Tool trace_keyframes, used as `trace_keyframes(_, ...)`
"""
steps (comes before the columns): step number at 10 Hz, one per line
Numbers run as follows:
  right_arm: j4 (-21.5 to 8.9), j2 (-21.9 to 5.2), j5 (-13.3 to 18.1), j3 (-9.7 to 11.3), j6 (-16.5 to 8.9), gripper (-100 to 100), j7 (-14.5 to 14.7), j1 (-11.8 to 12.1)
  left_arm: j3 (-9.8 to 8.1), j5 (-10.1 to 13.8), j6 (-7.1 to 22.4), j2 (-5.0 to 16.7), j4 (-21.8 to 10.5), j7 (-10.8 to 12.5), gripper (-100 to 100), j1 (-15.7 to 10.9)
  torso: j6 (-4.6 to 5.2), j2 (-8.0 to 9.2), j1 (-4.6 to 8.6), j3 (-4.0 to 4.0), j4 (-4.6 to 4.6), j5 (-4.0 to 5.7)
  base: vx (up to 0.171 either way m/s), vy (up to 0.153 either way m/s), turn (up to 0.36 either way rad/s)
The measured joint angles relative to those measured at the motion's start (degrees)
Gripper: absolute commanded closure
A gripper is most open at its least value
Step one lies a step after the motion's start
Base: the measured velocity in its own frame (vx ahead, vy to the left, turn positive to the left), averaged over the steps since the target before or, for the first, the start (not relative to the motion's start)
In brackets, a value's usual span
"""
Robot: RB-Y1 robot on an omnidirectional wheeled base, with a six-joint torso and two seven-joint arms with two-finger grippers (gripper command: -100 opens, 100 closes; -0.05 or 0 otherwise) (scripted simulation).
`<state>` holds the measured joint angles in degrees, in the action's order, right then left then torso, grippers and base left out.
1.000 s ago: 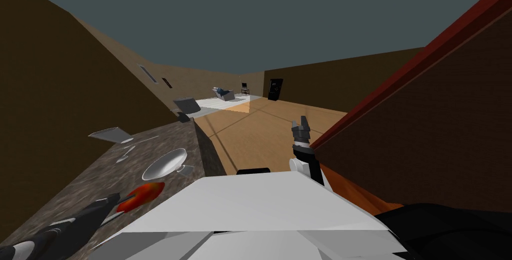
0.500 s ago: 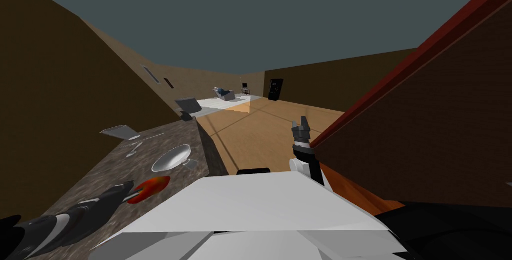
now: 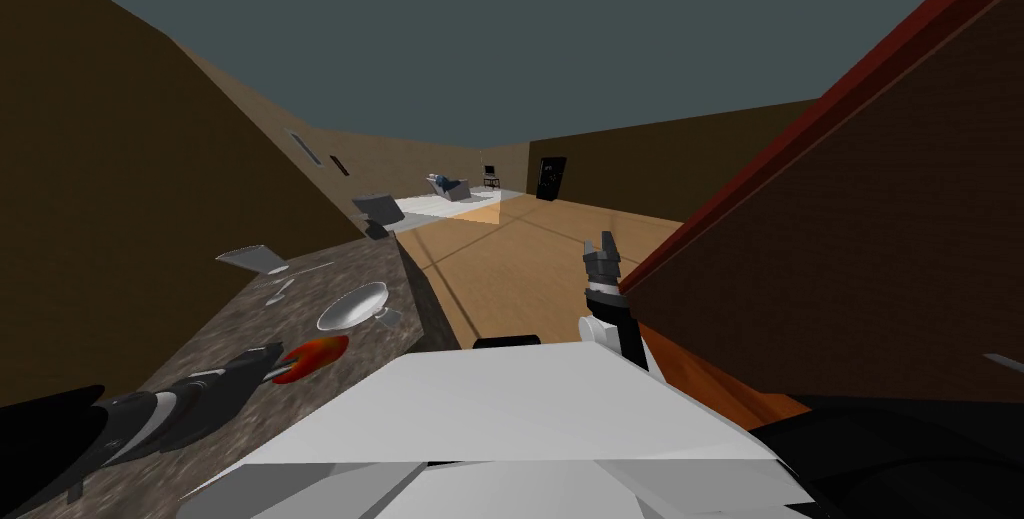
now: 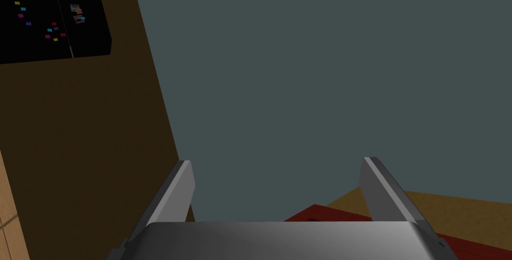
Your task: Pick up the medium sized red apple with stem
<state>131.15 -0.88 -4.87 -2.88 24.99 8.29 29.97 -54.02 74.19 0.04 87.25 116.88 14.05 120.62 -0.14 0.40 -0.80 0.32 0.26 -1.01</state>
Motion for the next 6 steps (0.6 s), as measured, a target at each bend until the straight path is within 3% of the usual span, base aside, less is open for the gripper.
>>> trace_keyframes(2,0.0,0.0,0.0,0.0,0.0,0,0.0,0.0,0.31,0.0,2.7,-0.4,0.3,-0.3,100,-1.7,-0.05,-0.21,-0.04,-0.12,-0.06,-0.02,-0.032,0.001,0.02)
trace_keyframes(3,0.0,0.0,0.0,0.0,0.0,0,0.0,0.0,-2.05,0.6,4.4,-0.2,0.6,0.2,100,-2.3,0.06,-0.15,-0.02,-0.09,-0.03,0.02,-0.083,0.004,-0.021)
trace_keyframes(5,0.0,0.0,0.0,0.0,0.0,0,0.0,0.0,-2.95,0.1,7.5,-0.8,1.2,0.8,100,-3.8,-0.06,-0.1,-0.01,-0.06,-0.04,-0.01,-0.027,-0.004,0.001)
trace_keyframes(6,0.0,0.0,0.0,0.0,0.0,0,0.0,0.0,-2.93,0.1,7.9,-0.8,1.3,0.8,0,-3.8,-0.04,-0.19,-0.01,-0.11,-0.06,-0.01,0.0,0.0,0.0)
